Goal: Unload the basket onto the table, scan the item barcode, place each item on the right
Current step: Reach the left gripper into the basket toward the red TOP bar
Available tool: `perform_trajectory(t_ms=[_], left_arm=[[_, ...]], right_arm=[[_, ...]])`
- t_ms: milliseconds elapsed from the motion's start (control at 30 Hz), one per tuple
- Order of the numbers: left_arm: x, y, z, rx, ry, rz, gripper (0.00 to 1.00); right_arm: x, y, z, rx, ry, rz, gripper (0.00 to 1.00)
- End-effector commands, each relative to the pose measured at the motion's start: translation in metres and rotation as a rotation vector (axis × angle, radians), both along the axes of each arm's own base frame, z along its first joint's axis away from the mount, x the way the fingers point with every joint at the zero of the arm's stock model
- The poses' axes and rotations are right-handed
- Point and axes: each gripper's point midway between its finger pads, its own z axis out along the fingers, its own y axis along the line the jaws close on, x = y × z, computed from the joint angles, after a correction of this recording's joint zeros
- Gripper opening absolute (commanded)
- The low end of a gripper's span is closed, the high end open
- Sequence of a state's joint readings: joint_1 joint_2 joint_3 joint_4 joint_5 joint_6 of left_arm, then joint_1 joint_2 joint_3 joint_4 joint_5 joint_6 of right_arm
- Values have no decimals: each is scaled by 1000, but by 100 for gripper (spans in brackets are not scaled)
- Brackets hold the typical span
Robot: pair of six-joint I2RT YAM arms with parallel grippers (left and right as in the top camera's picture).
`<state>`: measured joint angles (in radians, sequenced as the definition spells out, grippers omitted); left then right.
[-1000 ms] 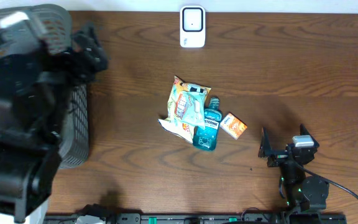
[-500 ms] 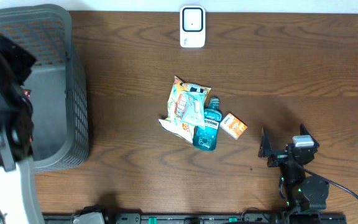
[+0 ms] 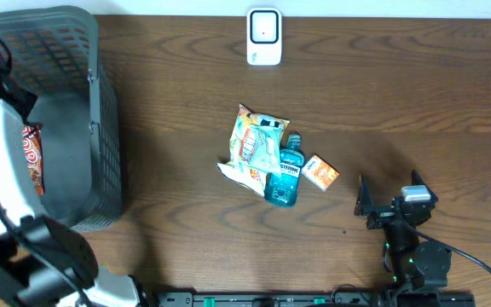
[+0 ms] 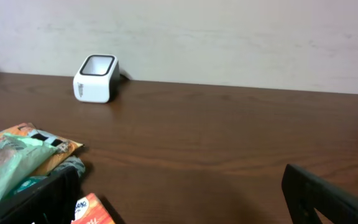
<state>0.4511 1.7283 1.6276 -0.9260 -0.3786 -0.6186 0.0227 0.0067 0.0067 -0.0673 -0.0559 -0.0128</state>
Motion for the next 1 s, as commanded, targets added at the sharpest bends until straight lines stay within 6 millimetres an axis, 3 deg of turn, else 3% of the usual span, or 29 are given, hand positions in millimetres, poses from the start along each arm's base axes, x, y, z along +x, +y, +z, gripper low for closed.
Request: perform_trajectory(t_ms=[0, 233, 533, 967], left_arm=[[2, 8, -26, 23, 161, -122, 79], [-2, 15, -66, -10, 216, -119, 79], [-7, 9, -114, -6, 322, -315, 79], [1, 5, -152, 6, 293, -408, 79]], right_arm=[[0, 0, -2, -14, 4, 2, 99], [0, 0, -2, -14, 4, 2, 99], [0, 0, -2, -15, 4, 2, 99], [0, 0, -2, -14, 4, 2, 99]])
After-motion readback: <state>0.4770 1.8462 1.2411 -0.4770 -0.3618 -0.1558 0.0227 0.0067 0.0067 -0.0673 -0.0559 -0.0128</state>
